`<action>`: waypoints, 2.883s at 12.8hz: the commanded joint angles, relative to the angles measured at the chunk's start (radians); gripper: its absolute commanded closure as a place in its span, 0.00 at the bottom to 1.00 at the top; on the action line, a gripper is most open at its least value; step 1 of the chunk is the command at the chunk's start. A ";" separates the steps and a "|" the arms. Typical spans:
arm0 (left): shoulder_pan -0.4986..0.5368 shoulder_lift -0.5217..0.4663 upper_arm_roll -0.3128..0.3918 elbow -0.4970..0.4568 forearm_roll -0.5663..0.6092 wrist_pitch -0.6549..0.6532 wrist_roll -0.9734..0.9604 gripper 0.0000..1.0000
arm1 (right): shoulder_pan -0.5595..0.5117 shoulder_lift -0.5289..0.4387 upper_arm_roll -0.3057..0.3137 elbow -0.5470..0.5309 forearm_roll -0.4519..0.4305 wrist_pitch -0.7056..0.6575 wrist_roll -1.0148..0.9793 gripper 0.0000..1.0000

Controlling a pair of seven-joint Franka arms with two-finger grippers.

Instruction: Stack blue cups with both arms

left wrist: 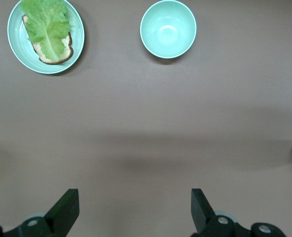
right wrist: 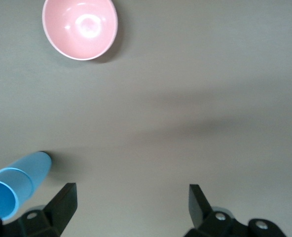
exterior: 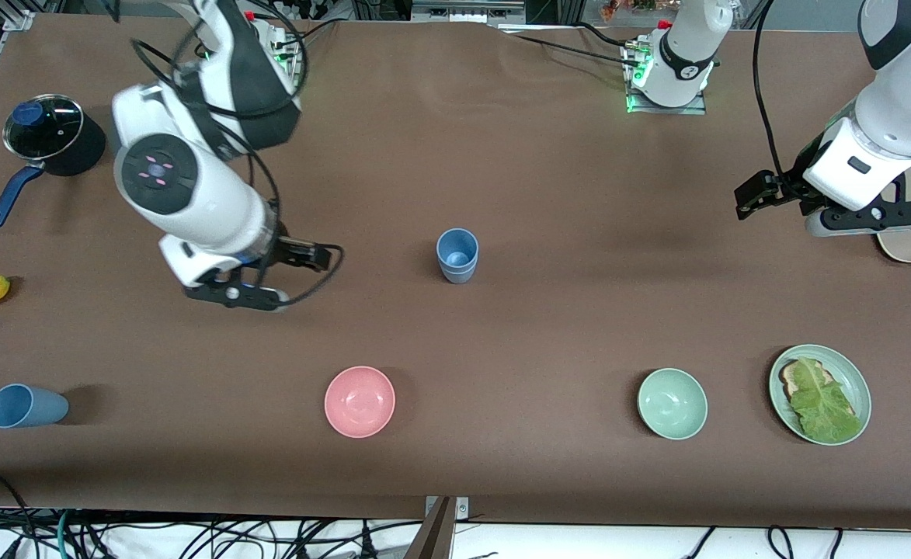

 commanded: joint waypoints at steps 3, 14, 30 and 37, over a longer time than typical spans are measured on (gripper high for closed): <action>-0.005 -0.009 0.000 0.005 0.012 -0.016 0.003 0.00 | -0.023 -0.238 -0.094 -0.214 0.017 -0.047 -0.183 0.00; 0.005 -0.009 -0.003 0.003 0.012 -0.021 0.012 0.00 | -0.303 -0.355 -0.034 -0.256 0.039 -0.158 -0.401 0.00; 0.001 -0.009 -0.003 0.005 0.012 -0.027 0.009 0.00 | -0.304 -0.349 -0.040 -0.213 -0.049 -0.192 -0.591 0.00; -0.001 -0.011 -0.003 0.005 0.012 -0.029 0.010 0.00 | -0.310 -0.335 -0.042 -0.201 -0.024 -0.187 -0.587 0.00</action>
